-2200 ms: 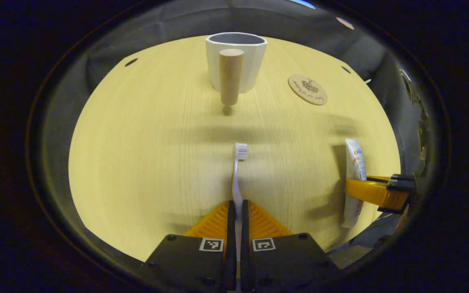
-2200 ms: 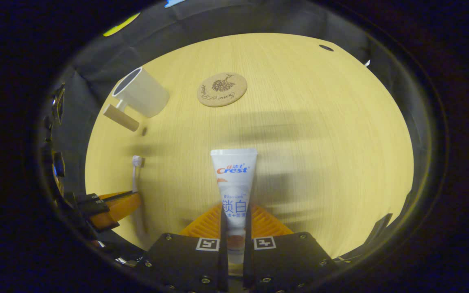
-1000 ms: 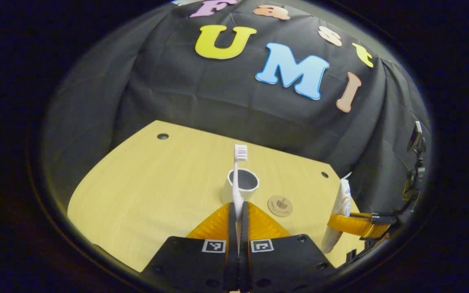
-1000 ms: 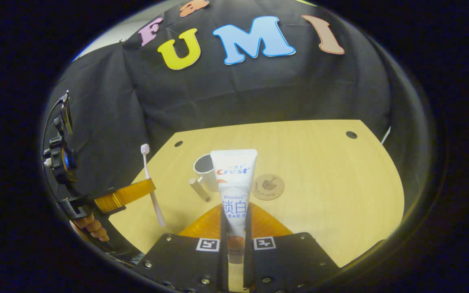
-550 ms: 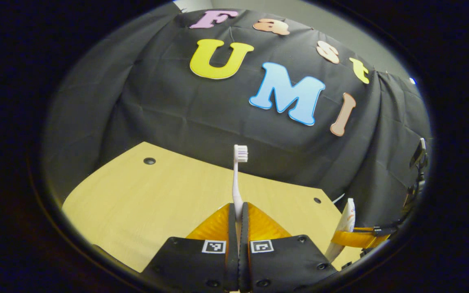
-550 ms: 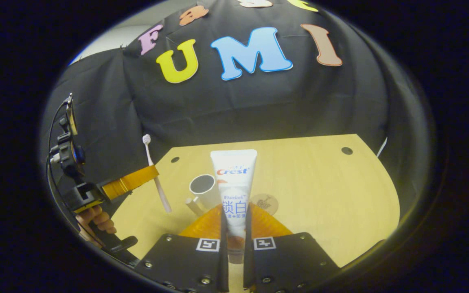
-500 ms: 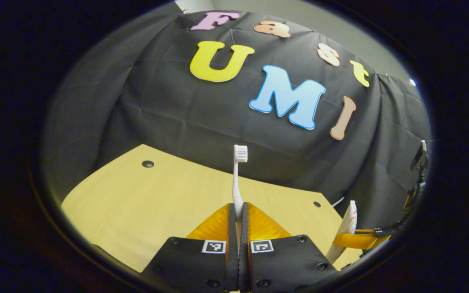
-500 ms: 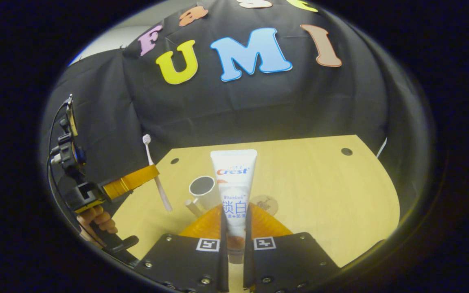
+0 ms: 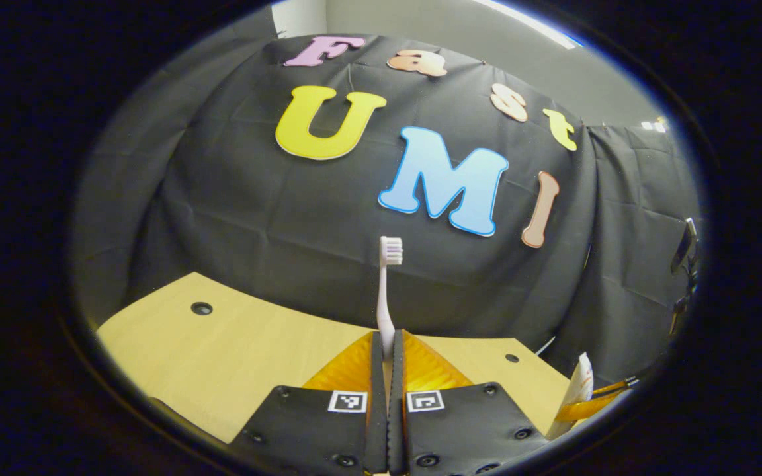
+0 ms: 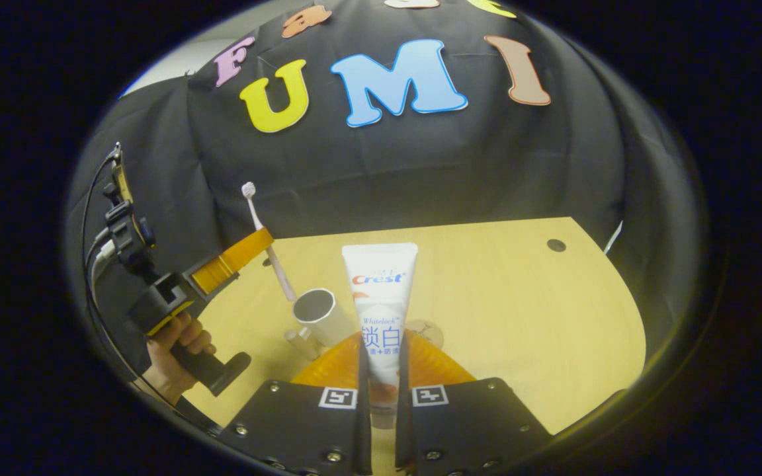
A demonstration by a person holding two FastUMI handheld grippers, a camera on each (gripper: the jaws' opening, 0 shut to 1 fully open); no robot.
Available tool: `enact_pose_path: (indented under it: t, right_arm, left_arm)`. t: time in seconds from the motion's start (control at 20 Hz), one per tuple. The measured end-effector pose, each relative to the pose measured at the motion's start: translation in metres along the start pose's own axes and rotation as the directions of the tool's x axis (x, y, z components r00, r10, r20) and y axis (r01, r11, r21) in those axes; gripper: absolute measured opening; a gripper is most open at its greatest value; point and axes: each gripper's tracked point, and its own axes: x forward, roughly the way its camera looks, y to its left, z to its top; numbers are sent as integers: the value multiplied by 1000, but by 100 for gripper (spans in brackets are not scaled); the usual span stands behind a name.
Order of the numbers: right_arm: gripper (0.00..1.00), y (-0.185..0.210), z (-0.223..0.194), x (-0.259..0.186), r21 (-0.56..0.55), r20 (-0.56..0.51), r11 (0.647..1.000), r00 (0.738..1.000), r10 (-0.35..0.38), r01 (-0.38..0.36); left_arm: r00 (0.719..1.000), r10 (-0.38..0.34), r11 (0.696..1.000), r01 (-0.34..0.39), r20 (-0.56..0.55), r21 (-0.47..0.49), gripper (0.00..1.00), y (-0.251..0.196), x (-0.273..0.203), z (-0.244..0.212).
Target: Put the toothbrush and toothpaste on the desktop into the cup, then pick up the cup and place it on the coaster on the desktop.
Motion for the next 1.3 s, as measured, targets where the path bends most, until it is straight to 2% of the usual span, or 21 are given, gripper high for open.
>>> enact_pose_path:
  t: [0.05, 0.2, 0.25, 0.3, 0.5, 0.55, 0.6, 0.65, 0.7, 0.75, 0.8, 0.9, 1.0, 1.1, 1.3]
  right_arm:
    - [16, 0, 0, 2, 3, -5, 1000, 1000, 0, 0]
    - [16, 0, -4, 9, -3, -24, 1000, 1000, -7, 7]
    - [16, 0, -5, 10, -5, -32, 1000, 999, -10, 10]
    - [16, 1, -5, 11, -8, -38, 1000, 999, -12, 12]
    - [16, 8, -8, 13, -15, -53, 1000, 998, -16, 15]
    - [16, 9, -8, 13, -17, -53, 1000, 998, -17, 16]
    - [16, 11, -9, 13, -18, -57, 1000, 998, -16, 15]
    - [16, 12, -9, 13, -19, -59, 1000, 998, -13, 12]
    - [16, 13, -11, 13, -21, -63, 1000, 998, -12, 10]
    - [16, 12, -12, 13, -21, -65, 1000, 998, -14, 12]
    - [16, 12, -11, 14, -19, -66, 1000, 998, -14, 13]
    - [16, 11, -11, 15, -20, -63, 1000, 998, -16, 15]
    - [16, 10, -11, 18, -32, -62, 999, 998, -21, 19]
    - [16, 11, -11, 21, -33, -66, 999, 998, -15, 13]
    - [16, 19, -3, 29, -32, -47, 999, 999, 20, -22]
  left_arm:
    - [1000, -4, 1000, 4, -20, -11, 8, 3, 8, -10]
    - [998, 8, 1000, -8, -69, -5, 8, 14, 23, -39]
    - [996, 11, 1000, -11, -84, -2, 14, 17, 24, -49]
    - [995, 13, 1000, -13, -99, 1, 8, 20, 27, -57]
    - [988, 21, 1000, -18, -154, 18, 8, 28, 33, -81]
    - [985, 24, 1000, -21, -172, 18, 14, 28, 36, -87]
    - [981, 30, 999, -26, -193, 22, 9, 29, 34, -93]
    - [976, 40, 999, -35, -215, 29, 10, 30, 33, -99]
    - [972, 45, 999, -39, -231, 32, 17, 30, 31, -101]
    - [971, 49, 999, -42, -233, 34, 11, 28, 29, -102]
    - [969, 46, 999, -40, -241, 33, 17, 28, 27, -102]
    - [965, 31, 999, -26, -259, 23, 14, 24, 22, -106]
    - [964, 17, 1000, -16, -264, 6, 29, 22, 18, -104]
    - [964, 17, 1000, -19, -267, -5, 34, 22, 9, -100]
    - [962, 28, 999, -33, -270, -15, 90, 23, -4, -96]
